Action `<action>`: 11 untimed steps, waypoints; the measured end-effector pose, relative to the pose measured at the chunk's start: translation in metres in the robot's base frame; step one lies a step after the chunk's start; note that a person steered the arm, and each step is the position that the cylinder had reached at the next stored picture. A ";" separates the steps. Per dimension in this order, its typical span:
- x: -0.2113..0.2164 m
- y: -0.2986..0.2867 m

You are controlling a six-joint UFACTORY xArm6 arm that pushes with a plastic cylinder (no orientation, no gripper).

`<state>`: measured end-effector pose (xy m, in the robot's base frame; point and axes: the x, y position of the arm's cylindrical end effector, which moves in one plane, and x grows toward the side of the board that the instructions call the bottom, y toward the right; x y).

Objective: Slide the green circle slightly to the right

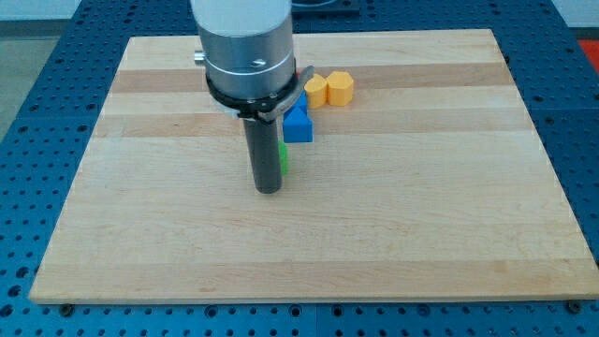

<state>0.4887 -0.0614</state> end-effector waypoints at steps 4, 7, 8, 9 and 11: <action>-0.021 -0.009; -0.010 0.007; -0.008 0.018; -0.008 0.020; -0.008 0.027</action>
